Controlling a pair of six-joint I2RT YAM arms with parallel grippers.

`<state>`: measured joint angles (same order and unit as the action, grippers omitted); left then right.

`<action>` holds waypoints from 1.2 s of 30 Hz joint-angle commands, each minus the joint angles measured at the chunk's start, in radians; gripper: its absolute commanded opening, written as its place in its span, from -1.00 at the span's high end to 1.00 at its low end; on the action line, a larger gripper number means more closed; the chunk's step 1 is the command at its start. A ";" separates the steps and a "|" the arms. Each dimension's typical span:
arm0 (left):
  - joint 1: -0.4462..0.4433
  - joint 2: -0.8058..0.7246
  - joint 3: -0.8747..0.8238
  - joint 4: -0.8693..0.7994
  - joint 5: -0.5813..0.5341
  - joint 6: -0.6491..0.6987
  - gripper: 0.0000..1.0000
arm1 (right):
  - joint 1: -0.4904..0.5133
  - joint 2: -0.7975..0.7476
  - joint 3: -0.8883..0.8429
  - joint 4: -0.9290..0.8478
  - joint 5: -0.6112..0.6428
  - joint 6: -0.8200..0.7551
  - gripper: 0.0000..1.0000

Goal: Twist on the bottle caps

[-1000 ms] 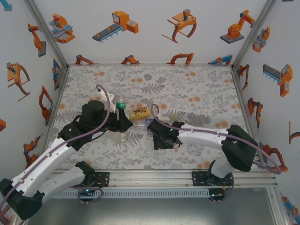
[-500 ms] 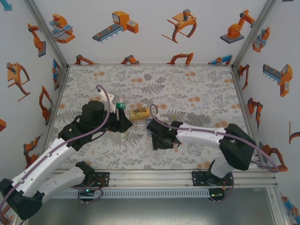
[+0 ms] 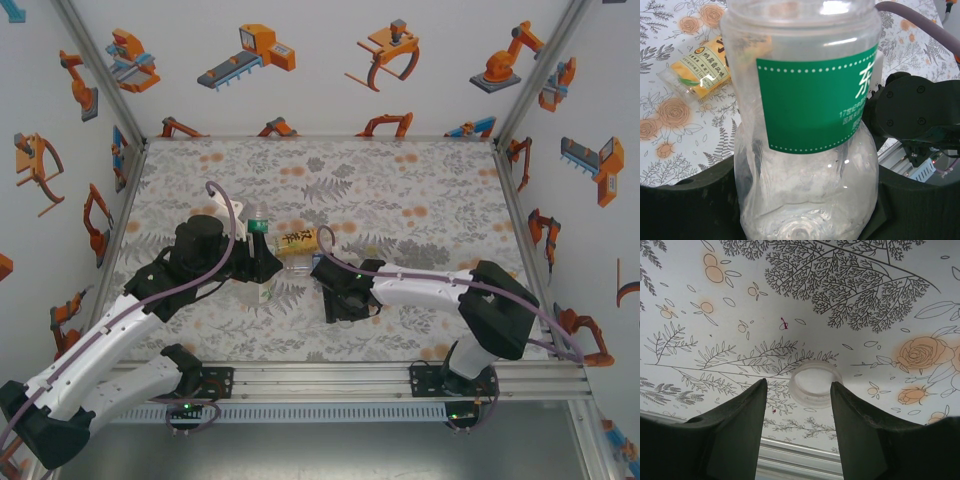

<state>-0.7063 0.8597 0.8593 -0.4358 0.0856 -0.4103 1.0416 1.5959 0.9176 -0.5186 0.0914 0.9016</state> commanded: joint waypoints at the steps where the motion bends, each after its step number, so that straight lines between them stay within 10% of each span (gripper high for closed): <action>1: 0.001 -0.010 -0.009 0.002 -0.009 -0.005 1.00 | -0.012 0.002 0.010 -0.010 -0.024 0.008 -0.03; 36: 0.000 -0.010 -0.013 0.005 -0.008 -0.004 1.00 | -0.016 -0.020 0.009 -0.047 0.010 -0.002 -0.08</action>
<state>-0.7063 0.8597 0.8551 -0.4358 0.0750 -0.4103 1.0306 1.5616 0.9314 -0.5671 0.0944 0.9012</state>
